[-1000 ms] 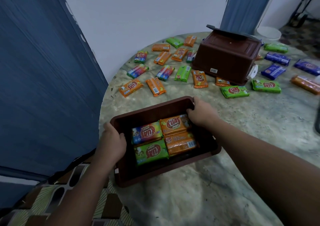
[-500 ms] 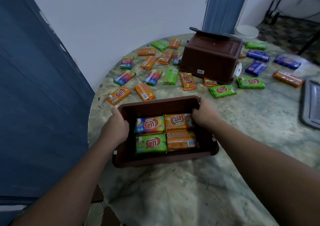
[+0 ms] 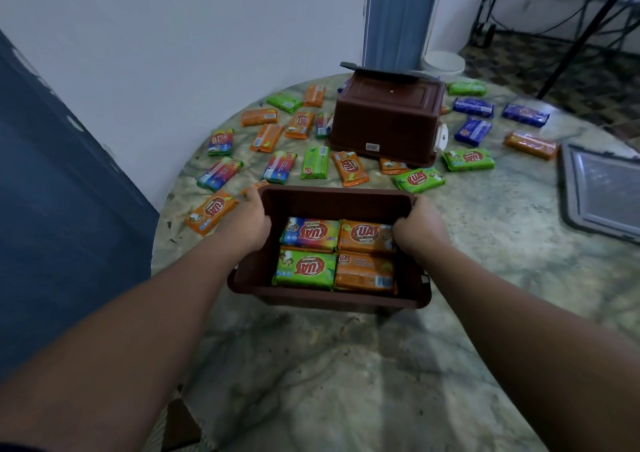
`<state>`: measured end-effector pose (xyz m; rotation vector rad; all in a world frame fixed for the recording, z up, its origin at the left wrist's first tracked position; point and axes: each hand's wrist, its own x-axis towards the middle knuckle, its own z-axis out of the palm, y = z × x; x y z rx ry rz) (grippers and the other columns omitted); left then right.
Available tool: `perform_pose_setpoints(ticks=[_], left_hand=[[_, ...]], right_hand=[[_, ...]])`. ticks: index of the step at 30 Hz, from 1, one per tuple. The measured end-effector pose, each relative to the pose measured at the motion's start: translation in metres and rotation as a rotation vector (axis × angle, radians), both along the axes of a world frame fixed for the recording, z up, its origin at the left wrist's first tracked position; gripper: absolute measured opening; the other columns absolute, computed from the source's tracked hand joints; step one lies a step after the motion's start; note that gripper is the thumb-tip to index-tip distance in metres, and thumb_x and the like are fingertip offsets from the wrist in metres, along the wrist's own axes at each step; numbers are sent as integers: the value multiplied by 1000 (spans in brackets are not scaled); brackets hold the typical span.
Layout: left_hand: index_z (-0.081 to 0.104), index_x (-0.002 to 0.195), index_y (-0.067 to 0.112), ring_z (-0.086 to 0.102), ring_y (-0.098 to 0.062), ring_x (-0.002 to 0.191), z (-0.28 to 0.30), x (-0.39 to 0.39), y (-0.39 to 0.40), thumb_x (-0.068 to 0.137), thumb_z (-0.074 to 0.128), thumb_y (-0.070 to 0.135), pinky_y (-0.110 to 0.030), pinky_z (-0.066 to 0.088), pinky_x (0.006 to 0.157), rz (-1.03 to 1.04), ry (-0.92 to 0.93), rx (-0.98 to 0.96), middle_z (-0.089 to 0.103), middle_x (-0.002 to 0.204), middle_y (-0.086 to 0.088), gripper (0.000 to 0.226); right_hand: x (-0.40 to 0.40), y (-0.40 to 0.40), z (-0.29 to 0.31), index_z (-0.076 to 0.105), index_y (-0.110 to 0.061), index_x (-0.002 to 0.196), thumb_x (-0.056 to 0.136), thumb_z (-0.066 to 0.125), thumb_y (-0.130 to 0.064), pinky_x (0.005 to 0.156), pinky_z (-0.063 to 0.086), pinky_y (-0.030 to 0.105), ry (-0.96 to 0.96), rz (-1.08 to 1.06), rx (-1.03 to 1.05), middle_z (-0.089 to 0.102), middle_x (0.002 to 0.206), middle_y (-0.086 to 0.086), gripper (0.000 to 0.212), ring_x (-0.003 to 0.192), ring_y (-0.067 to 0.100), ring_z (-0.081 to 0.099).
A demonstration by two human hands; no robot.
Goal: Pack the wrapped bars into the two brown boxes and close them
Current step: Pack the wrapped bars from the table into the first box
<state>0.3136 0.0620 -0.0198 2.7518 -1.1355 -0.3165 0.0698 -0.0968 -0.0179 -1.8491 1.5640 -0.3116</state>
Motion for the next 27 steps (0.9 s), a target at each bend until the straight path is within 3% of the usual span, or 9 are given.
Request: perform_pose_setpoints(ticks=[4, 7, 12, 16, 20, 22, 24, 27], left_hand=[[26, 137, 0, 65, -40, 94, -4, 2, -3, 102, 50, 24, -43, 46, 68, -9, -33, 15, 64, 110, -23, 49], [28, 137, 0, 62, -42, 104, -5, 2, -4, 102, 51, 26, -43, 43, 69, 3, -37, 38, 57, 125, -25, 50], [35, 139, 5, 46, -40, 124, 1, -2, -1, 99, 53, 37, -49, 46, 90, -6, -136, 54, 39, 138, -22, 55], [43, 132, 7, 43, -40, 120, 9, 4, 1, 97, 52, 46, -49, 44, 93, -73, -289, -105, 42, 130, -22, 53], [53, 125, 7, 44, -42, 119, 20, 7, -10, 97, 54, 43, -53, 44, 98, -142, -258, -274, 50, 123, -22, 45], [58, 115, 11, 50, -38, 112, 26, 7, -18, 96, 55, 40, -49, 47, 91, -179, -199, -367, 54, 115, -17, 34], [61, 98, 14, 57, -32, 94, 33, 8, -25, 96, 56, 37, -42, 49, 76, -226, -171, -433, 59, 100, -11, 23], [59, 82, 16, 56, -27, 74, 42, 14, -35, 97, 56, 36, -39, 46, 62, -249, -128, -463, 59, 77, -2, 24]], right_hand=[[1, 0, -1, 49, -14, 129, 95, 58, -16, 82, 51, 40, 37, -22, -4, 63, 120, 12, 35, 109, 32, 62], [3, 2, 1, 43, -11, 133, 95, 61, -16, 89, 52, 45, 97, -12, -19, 57, 130, 16, 42, 119, 36, 57], [11, 7, 4, 31, -13, 146, 87, 67, -26, 107, 40, 53, 249, 92, -291, 33, 145, 20, 71, 134, 41, 33], [17, 11, 9, 40, -17, 144, 91, 59, -29, 106, 37, 49, 127, 225, -512, 39, 138, 15, 57, 129, 37, 37], [23, 12, 15, 50, -17, 138, 95, 57, -30, 105, 44, 46, -21, 426, -499, 48, 134, 10, 45, 126, 32, 45], [29, 13, 20, 53, -18, 135, 97, 57, -28, 103, 45, 45, -98, 489, -440, 50, 132, 7, 39, 126, 29, 46], [37, 15, 24, 56, -19, 133, 99, 56, -27, 101, 47, 44, -149, 507, -417, 53, 129, 6, 35, 123, 26, 50], [57, 21, 29, 59, -19, 129, 100, 56, -26, 95, 52, 44, -177, 503, -406, 57, 124, 4, 30, 112, 23, 57]])
